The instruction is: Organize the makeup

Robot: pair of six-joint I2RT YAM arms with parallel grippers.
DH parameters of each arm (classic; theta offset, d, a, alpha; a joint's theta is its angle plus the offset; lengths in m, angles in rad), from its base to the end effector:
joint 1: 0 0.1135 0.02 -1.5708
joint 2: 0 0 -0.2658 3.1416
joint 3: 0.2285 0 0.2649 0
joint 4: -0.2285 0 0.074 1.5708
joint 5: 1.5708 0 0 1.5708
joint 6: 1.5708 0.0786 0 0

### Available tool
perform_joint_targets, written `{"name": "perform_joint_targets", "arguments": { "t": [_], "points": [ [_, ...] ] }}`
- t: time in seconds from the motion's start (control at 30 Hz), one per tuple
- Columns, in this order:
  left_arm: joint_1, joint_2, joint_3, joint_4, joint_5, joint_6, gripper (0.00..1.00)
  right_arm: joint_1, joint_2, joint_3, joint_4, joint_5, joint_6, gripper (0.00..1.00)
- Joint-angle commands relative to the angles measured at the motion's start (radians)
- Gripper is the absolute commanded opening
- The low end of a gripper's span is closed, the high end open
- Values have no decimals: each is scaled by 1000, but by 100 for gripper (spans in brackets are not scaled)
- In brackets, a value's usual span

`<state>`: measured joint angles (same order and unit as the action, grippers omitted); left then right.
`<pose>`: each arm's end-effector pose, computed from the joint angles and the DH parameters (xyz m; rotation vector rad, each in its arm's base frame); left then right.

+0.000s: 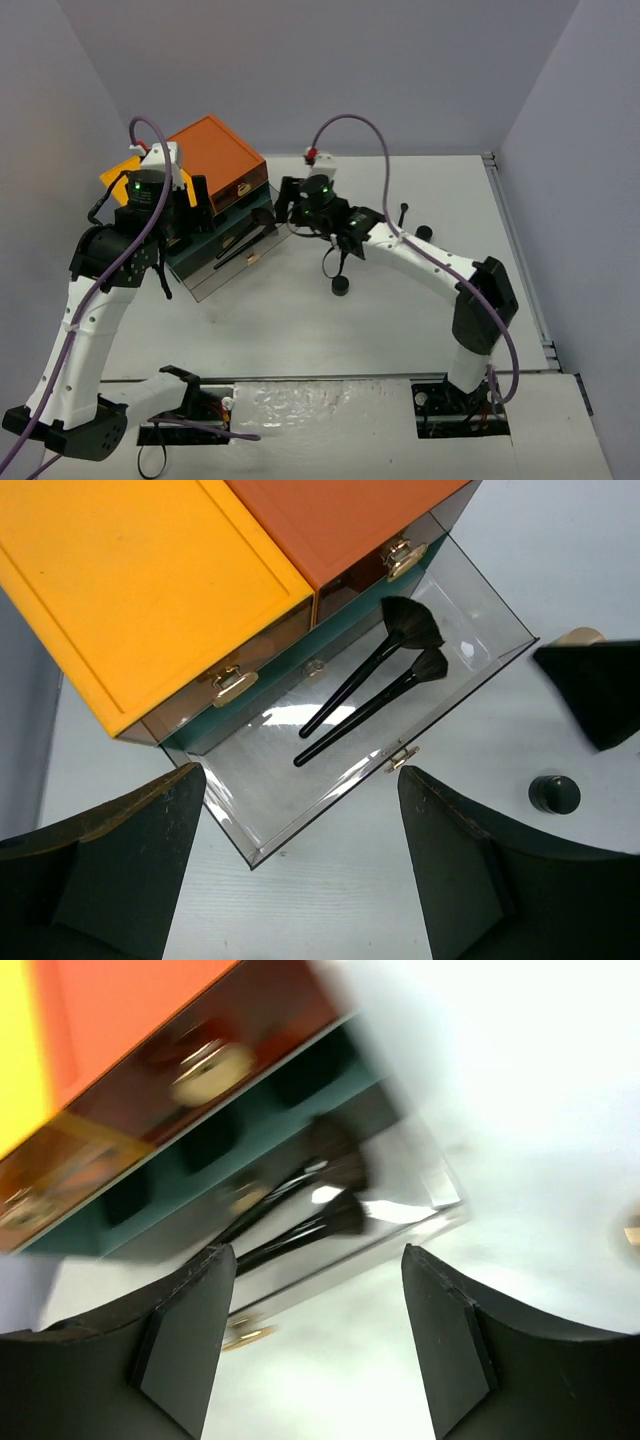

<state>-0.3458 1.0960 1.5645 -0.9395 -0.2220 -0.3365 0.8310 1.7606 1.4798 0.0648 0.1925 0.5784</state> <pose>0.2278 -0.0637 0.4516 -0.1293 2.0312 -0.2032 0.3363 0.3461 0.3283 -0.0908 1.8599 0.8308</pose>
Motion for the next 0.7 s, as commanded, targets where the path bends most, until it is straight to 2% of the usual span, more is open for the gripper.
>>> {"name": "perform_joint_targets", "arguments": {
  "t": [0.0, 0.17, 0.3, 0.5, 0.67],
  "points": [
    [5, 26, -2, 63, 33, -4, 75, -201, -122, -95, -134, 132, -90, 64],
    [5, 48, -16, 74, 66, -15, 75, -403, -106, -195, -146, 31, -74, 64],
    [5, 56, -26, 80, 79, -21, 75, -511, -30, -219, -146, -1, -77, 64],
    [5, 61, -28, 70, 86, -20, 75, -589, 102, -180, -130, -68, -80, 62],
    [5, 52, -41, 59, 93, -27, 75, -639, 199, -158, -105, -102, -77, 55]
  ]
}}
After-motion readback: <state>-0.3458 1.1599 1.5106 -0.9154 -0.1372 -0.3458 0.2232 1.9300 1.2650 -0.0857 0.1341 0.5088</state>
